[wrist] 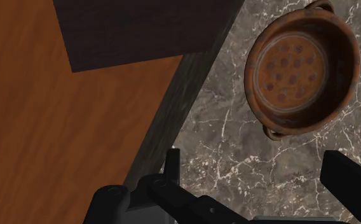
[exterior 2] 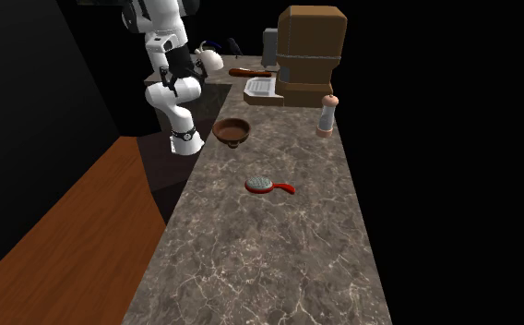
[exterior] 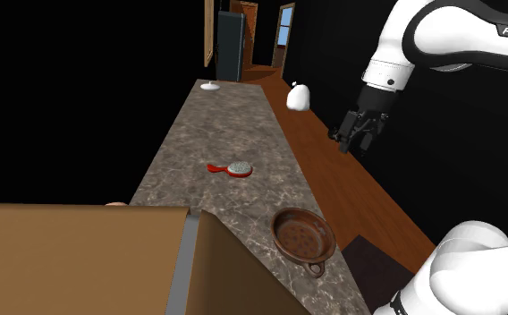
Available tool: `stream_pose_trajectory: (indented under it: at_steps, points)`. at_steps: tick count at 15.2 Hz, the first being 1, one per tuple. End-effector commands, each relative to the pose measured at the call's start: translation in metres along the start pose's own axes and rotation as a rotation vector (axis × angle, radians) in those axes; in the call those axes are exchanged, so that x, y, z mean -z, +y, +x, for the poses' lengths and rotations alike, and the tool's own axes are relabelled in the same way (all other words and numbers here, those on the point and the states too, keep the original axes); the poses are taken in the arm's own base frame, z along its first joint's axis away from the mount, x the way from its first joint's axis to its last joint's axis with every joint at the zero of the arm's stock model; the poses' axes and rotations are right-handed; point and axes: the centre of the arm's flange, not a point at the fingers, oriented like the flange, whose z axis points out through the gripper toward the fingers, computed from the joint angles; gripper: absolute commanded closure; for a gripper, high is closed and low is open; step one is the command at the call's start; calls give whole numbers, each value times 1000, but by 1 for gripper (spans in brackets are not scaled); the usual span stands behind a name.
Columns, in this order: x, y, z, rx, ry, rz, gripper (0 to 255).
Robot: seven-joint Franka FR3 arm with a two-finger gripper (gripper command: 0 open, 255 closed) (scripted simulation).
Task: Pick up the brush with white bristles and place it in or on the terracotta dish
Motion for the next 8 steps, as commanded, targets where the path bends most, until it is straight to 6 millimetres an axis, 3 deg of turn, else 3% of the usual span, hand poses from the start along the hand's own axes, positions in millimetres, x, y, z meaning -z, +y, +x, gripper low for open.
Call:
stream_pose_trajectory:
  at_steps: [1, 8]
  points:
    - [0, 0, 0, 0, 0, 0, 0]
    - [-47, 4, 81, 141, -3, 61, 0]
